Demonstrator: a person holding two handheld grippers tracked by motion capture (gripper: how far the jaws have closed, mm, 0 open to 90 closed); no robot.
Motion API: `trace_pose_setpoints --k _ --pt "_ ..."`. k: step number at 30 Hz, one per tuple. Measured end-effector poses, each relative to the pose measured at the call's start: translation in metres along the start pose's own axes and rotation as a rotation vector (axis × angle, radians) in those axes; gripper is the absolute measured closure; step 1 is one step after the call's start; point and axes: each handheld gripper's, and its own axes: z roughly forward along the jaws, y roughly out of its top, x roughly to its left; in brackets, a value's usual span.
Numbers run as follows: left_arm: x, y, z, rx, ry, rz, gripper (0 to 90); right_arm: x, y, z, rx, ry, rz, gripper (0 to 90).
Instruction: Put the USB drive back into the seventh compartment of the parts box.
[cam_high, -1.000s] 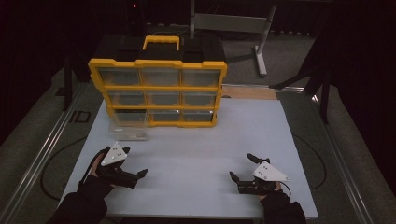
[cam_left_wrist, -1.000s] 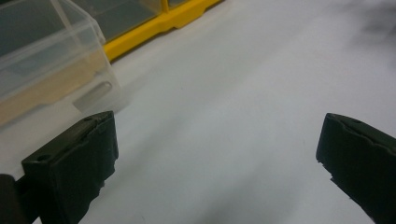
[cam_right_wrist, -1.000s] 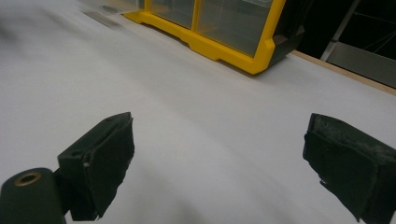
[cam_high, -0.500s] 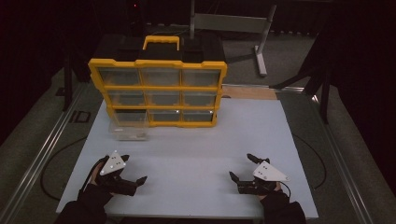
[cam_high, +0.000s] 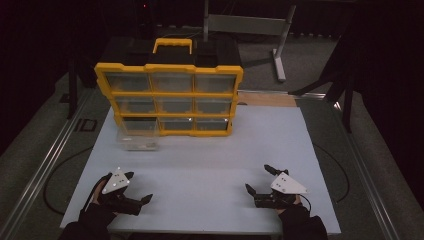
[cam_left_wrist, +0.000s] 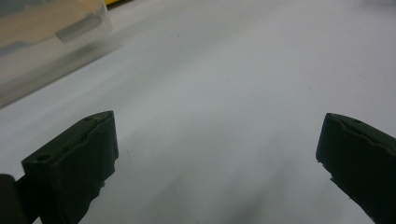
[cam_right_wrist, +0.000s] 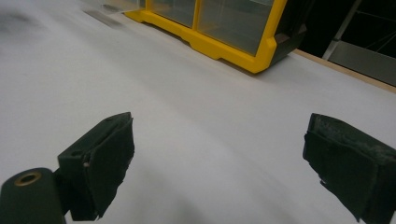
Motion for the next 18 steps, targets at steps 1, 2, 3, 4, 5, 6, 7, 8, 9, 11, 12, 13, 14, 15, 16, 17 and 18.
trace_pose_setpoints --k 1,2,3,4,5,6,7,8,9,11,12,13,14,15,16,17,18 --pt "0.0000 -0.0011 0.0002 0.004 0.006 0.004 0.2 0.0003 0.0001 -0.0001 0.000 0.000 -0.003 8.8" --pt "0.0002 -0.0020 0.0006 0.010 0.011 0.005 0.2 0.0002 0.0002 -0.0002 -0.001 0.000 -0.003 8.8" --pt "0.0005 -0.0029 0.0008 0.006 0.009 -0.001 0.2 -0.0005 0.0001 -0.0003 -0.002 0.001 -0.002 8.8" --pt "0.0006 -0.0034 0.0008 0.002 0.006 -0.006 0.2 -0.0005 0.0000 -0.0003 -0.003 0.002 0.003 8.8" --pt "0.0003 -0.0035 0.0010 0.003 0.005 -0.004 0.2 -0.0004 -0.0002 -0.0003 -0.001 0.000 0.004 8.8" --pt "-0.0001 -0.0033 0.0012 0.006 0.005 0.002 0.2 -0.0003 -0.0004 -0.0004 0.000 0.000 0.004 8.8" --pt "-0.0002 -0.0032 0.0013 0.006 0.004 0.002 0.2 -0.0005 -0.0004 -0.0004 0.000 0.000 0.002 8.8" --pt "-0.0001 -0.0032 0.0015 0.003 0.003 -0.001 0.2 -0.0006 -0.0003 -0.0003 -0.001 -0.001 0.003 8.8" --pt "0.0000 -0.0033 0.0016 0.003 0.002 -0.002 0.2 -0.0006 -0.0002 -0.0002 0.000 0.001 0.005 8.8" --pt "-0.0002 -0.0032 0.0016 0.002 -0.002 -0.002 0.2 -0.0001 -0.0005 0.0001 0.001 0.003 0.000 8.8" --pt "-0.0004 -0.0032 0.0016 0.002 -0.003 0.000 0.2 -0.0002 -0.0006 0.0002 0.002 0.002 -0.004 8.8" --pt "-0.0004 -0.0032 0.0017 0.006 -0.001 0.000 0.2 -0.0002 -0.0004 0.0003 0.002 0.001 -0.002 8.8" --pt "-0.0003 -0.0035 0.0019 0.006 -0.002 -0.002 0.2 -0.0004 -0.0003 0.0003 0.001 0.002 0.001 8.8" --pt "-0.0002 -0.0036 0.0022 0.007 -0.002 -0.003 0.2 -0.0004 -0.0004 0.0003 0.001 0.002 0.001 8.8" --pt "-0.0002 -0.0036 0.0025 0.011 -0.004 -0.002 0.2 -0.0001 -0.0006 0.0004 0.003 0.001 -0.002 8.8" --pt "-0.0002 -0.0036 0.0026 0.010 -0.007 -0.003 0.2 0.0000 -0.0007 0.0003 0.006 0.000 -0.004 8.8" --pt "-0.0001 -0.0035 0.0026 0.008 -0.008 -0.002 0.2 -0.0002 -0.0006 0.0003 0.006 -0.001 -0.005 8.8"
